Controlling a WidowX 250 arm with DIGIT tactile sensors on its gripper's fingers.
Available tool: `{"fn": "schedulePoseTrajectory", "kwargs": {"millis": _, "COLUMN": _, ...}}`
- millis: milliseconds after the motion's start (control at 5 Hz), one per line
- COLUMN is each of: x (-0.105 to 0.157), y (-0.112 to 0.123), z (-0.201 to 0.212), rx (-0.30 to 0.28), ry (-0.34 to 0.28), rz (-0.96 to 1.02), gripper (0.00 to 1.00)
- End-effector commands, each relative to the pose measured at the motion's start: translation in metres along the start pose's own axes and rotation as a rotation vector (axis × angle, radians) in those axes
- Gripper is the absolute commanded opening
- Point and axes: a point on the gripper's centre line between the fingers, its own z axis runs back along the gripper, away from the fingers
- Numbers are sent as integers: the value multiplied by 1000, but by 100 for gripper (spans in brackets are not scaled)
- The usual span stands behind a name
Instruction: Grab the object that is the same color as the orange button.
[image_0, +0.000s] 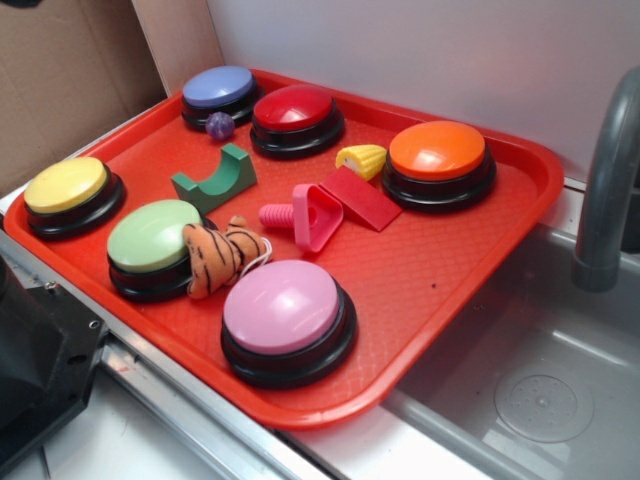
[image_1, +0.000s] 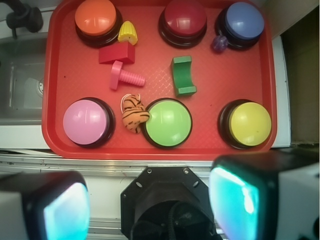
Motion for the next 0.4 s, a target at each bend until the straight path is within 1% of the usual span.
{"fn": "schedulePoseTrajectory", "kwargs": {"millis": 0, "x": 0, "y": 0, "z": 0, "rx": 0, "ry": 0, "rz": 0, "gripper": 100}}
{"fn": "schedulePoseTrajectory", "kwargs": {"millis": 200, "x": 3, "y": -1, "z": -12, "rx": -56, "ry": -46, "rz": 121, "gripper": 100}}
